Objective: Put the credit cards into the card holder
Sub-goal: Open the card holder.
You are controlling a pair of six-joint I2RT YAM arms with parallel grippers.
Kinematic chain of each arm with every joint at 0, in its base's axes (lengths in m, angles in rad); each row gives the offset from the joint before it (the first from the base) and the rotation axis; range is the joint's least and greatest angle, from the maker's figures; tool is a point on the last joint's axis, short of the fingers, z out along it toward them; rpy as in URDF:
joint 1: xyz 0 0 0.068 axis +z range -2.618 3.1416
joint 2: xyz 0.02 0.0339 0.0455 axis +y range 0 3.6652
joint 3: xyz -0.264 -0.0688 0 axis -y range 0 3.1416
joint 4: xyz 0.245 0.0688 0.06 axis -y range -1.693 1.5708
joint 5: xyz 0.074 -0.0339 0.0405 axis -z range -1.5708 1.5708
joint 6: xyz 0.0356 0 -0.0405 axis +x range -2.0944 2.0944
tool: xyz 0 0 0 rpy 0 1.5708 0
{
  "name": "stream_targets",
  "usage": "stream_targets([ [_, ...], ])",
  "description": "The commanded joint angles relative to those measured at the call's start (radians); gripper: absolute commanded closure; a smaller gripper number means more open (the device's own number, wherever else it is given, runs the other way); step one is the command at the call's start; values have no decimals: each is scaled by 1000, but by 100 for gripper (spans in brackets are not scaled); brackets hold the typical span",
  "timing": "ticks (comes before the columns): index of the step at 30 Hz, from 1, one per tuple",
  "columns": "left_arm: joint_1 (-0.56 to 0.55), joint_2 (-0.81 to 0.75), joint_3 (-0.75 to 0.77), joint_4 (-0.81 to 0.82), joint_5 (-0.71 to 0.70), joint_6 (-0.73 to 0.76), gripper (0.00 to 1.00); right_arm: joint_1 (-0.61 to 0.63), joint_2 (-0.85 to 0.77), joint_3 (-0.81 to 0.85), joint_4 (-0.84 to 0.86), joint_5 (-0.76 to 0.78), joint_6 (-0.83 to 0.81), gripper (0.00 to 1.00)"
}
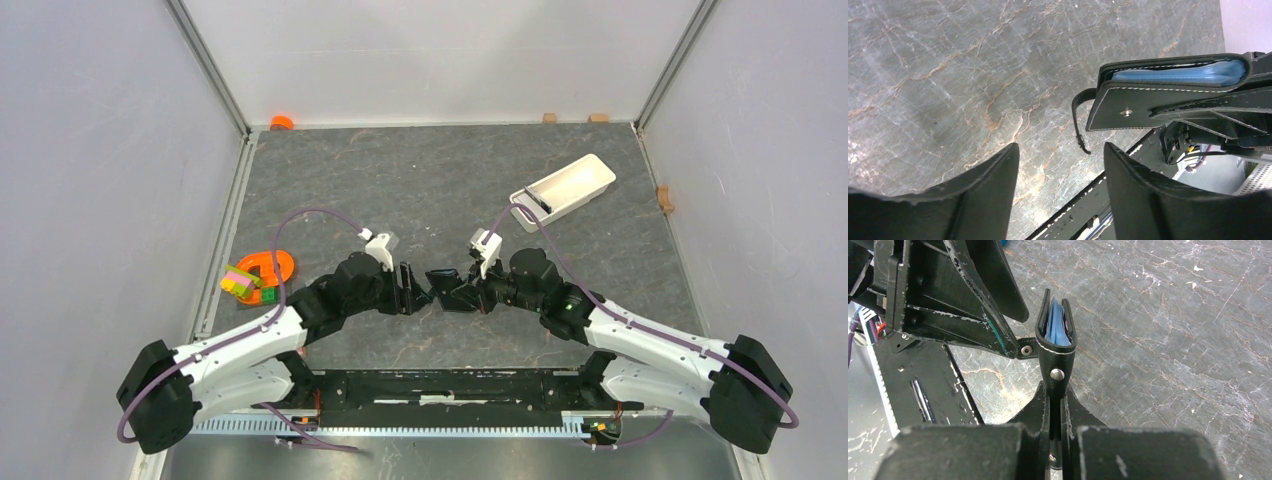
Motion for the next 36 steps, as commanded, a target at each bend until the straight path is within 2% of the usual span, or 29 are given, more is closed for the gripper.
stream_targets([
  [1, 1, 1, -28, 112, 39, -14, 35, -1, -10, 30, 40, -27, 10, 100],
  [8, 1, 90, -56, 233, 97, -71, 40, 0, -2, 26, 55, -49, 19, 100],
  [12, 2, 131, -47, 266, 139, -77, 66, -2, -4, 13, 60, -32, 24, 100],
  [16, 2, 103, -61, 264, 127, -75, 93, -2, 0, 4, 51, 12, 28, 100],
  [17, 3, 89, -60, 249, 121, -71, 98, -2, 5, 4, 49, 16, 31, 100],
  [21, 3, 28, -49, 128, 148, -43, 98, -17, 49, 9, 14, 69, 75, 99],
  [22, 2, 12, -42, 83, 160, -36, 98, -26, 62, 9, -3, 89, 88, 91],
  [24, 3, -19, -18, -11, 204, -10, 98, -54, 86, 9, -47, 131, 115, 57],
  [26, 3, -31, 24, -110, 266, 19, 98, -74, 101, 1, -80, 180, 136, 34],
  [27, 3, -28, 42, -145, 296, 34, 98, -81, 104, -4, -87, 196, 143, 26],
  [30, 3, -6, 93, -203, 395, 57, 98, -83, 97, -27, -69, 195, 151, 14],
  [36, 6, 53, 180, -274, 417, 121, 98, -83, 52, -95, 84, 46, 187, 8],
])
